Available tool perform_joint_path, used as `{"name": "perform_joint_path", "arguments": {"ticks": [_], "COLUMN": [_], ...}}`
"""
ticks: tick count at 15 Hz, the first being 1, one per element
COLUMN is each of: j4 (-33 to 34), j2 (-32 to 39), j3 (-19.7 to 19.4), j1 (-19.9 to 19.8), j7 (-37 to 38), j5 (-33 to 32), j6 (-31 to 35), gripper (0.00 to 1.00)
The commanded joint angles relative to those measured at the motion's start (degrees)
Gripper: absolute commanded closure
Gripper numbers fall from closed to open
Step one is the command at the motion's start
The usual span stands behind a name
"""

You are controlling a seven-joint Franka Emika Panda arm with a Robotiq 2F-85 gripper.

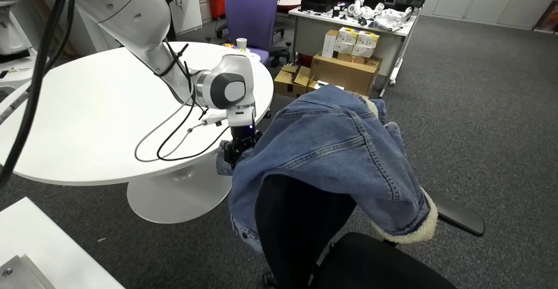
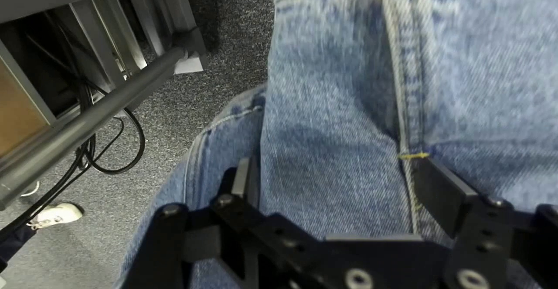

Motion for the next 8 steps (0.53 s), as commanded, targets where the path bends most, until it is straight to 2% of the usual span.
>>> {"name": "perform_joint_path", "arguments": {"ticks": [1,5,8], "j4": [1.8,2.04,1.64], "j2": [1.67,3.17,2.15], "j3": [-1.69,-3.5,-2.9], "j1": [-2.29,-4.23,-4.49], "j7": [0.53,1.41,1.09], "j5": [0.34,0.79,1.41], "j6": [-0.86,-1.4,-1.29], "gripper": [0.0,0.0,0.0]}}
